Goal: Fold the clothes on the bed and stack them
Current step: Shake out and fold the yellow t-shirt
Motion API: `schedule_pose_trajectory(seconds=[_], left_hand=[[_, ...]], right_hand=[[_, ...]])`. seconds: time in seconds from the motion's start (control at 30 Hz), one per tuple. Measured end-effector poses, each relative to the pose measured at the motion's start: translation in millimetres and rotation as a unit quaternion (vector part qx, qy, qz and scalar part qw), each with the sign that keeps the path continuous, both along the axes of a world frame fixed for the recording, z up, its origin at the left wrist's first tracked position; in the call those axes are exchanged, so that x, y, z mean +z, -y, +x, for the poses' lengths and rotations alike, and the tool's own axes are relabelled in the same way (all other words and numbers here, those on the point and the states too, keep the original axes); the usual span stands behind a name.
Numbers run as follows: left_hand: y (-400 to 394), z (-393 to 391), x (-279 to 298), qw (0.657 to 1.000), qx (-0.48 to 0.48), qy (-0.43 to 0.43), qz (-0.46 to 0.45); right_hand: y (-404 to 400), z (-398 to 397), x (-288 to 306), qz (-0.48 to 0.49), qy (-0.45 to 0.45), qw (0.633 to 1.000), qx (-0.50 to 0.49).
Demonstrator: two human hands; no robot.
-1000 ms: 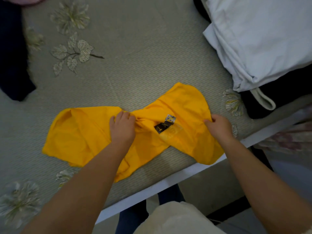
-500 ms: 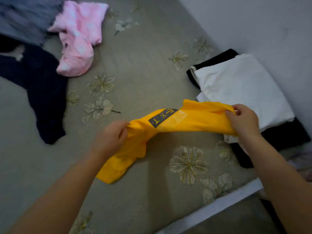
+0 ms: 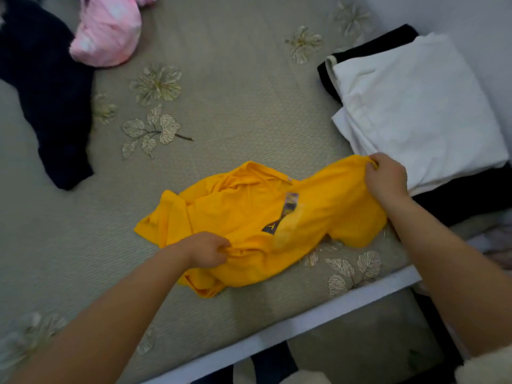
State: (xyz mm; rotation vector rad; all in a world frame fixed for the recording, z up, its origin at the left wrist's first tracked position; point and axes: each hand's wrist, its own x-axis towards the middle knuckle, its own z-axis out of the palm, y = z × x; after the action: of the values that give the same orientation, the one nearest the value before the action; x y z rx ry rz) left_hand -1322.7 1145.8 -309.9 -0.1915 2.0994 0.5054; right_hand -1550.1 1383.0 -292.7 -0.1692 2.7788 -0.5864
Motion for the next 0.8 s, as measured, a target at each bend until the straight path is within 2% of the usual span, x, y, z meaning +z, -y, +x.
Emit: schedule_pose_trajectory(seconds=[0.03,0.1,0.17,0.27,0.3,0.33,0.4,0.47,0.57,0.63,0.7,0.8], left_hand=[[-7.1,-4.1,0.8,0.998,-0.04,0.056,0.001],[-28.4,-2.4,-1.6,0.982,-0.125,0.139,0.006],[-47.6,4.0,-6.1,0.97,-0.165,0.18,0.023],[-49.3,4.2,-15.7,0.981,-0.132,0.136,0.047],[-44.1,0.0,-19.3,0.99,-0.098,0.089,0.05],[-37.4,-6.0,-23.6,0.997,-0.061,0.031,0.042],[-23.3,-22.8,-32.1,0.996,0.018,-0.092,0.001],[-13.9,-43.4,-39.1,0.976,0.082,-0.192,-0.063],[-9.0,-73.4,-48.0,0.939,0.139,-0.281,-0.143],[-5.8,-90.7,-58.8,0.927,0.148,-0.298,-0.173],[-0.7,-105.4,-69.6,0.928,0.145,-0.286,-0.193],[7.3,-119.2,-78.8,0.941,0.149,-0.237,-0.191]], right_hand=[[5.4,-5.8,-2.2,0.016,0.009,1.0,0.004],[7.5,-5.0,-13.2,0.11,0.074,0.99,0.042],[-9.6,13.9,-30.9,0.231,0.171,0.953,0.09],[-55.8,54.9,-52.4,0.376,0.3,0.862,0.163],[-68.0,65.4,-55.2,0.406,0.31,0.84,0.18],[-75.3,72.0,-55.9,0.415,0.3,0.839,0.185],[-75.1,76.0,-57.3,0.353,0.247,0.892,0.139],[-61.5,70.9,-56.3,0.26,0.166,0.946,0.101],[-36.1,61.2,-59.9,0.181,0.117,0.969,0.123],[-26.3,59.1,-69.1,0.2,0.132,0.961,0.14],[-25.2,59.3,-81.2,0.194,0.156,0.962,0.114],[-31.9,61.0,-88.5,0.068,0.178,0.981,0.024]])
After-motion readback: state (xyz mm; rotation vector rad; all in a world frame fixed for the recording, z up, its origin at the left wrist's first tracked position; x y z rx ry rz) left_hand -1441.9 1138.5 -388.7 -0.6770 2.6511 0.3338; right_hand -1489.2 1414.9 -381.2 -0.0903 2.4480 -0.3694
